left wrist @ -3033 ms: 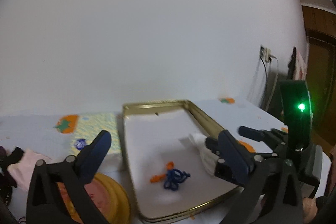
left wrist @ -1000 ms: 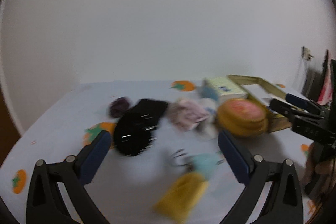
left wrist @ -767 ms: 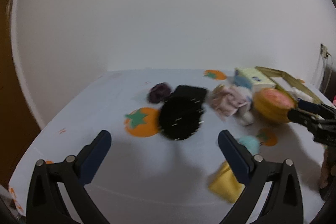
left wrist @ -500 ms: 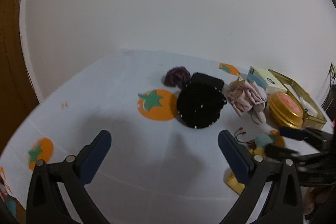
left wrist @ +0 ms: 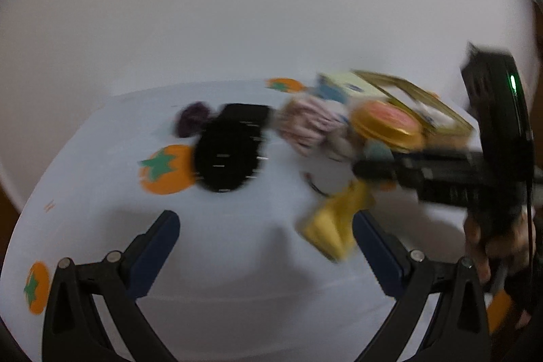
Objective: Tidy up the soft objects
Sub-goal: 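Grasp the light-blue plush ball with the right gripper while the left grasps the yellow cloth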
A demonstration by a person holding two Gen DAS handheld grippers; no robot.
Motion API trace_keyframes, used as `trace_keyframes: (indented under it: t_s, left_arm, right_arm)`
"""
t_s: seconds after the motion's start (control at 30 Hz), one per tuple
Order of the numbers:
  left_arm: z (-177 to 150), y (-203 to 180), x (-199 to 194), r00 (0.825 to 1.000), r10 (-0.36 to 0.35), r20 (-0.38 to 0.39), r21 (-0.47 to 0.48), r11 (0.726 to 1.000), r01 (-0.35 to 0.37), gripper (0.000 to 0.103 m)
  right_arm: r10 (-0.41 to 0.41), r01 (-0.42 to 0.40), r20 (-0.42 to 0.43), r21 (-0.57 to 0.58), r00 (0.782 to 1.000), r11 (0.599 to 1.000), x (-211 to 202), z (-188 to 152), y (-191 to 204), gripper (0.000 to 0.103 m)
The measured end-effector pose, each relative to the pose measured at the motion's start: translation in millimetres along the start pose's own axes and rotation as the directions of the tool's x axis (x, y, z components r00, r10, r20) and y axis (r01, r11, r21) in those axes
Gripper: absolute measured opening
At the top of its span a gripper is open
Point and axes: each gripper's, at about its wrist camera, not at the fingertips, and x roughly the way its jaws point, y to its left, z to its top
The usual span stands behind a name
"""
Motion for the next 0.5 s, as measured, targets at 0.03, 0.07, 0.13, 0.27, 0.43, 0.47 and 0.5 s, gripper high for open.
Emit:
trace_keyframes:
  t_s: [0.03,0.07,0.13,0.27,0.43,0.47,0.5]
  left_arm:
    - [1.4,-7.1,3.1,1.0,-0.015,-0.012,0.025,1.0,0.015,0.103]
    - [2.2,-14.2,6.6,0.999,-0.021,-0.024,0.049,0.999,0.022,0.103]
    - [4.7,-29.2,14.9,0.999,-0.021,-0.041,0.095,0.995,0.025,0.103]
    - [11.9,-57.2,30.4,0.995,-0.063,-0.08,0.182,0.98,0.077,0.103]
    - [22.6,-86.3,53.6,0.992,-0.028,-0.122,0.345,0.936,0.069,0.085]
    - [24.2,-88.0,60.5,0.989,-0.023,-0.148,0.35,0.934,0.074,0.076]
    - [24.1,-87.1,66.2,0.985,-0.018,-0.172,0.345,0.935,0.078,0.067]
  right_arm:
    - [-0.008,0.008,0.023,-0.002,1.0,1.0,-6.0,0.4,-2.3,0.037]
    - [-0.007,0.007,0.03,-0.003,1.0,1.0,-5.9,1.7,-3.2,0.037]
    - [0.014,-0.014,0.015,0.005,1.0,1.0,-5.2,1.9,-8.3,0.037]
    - [0.075,-0.075,-0.005,0.065,0.997,0.995,-4.8,0.7,-21.6,0.037]
    - [0.095,-0.092,-0.027,0.089,0.995,0.992,-4.0,-0.2,-27.2,0.037]
    - [0.095,-0.092,-0.029,0.09,0.995,0.992,-3.4,-0.3,-27.9,0.037]
    - [0.094,-0.091,-0.029,0.092,0.995,0.992,-3.6,-0.4,-28.8,0.037]
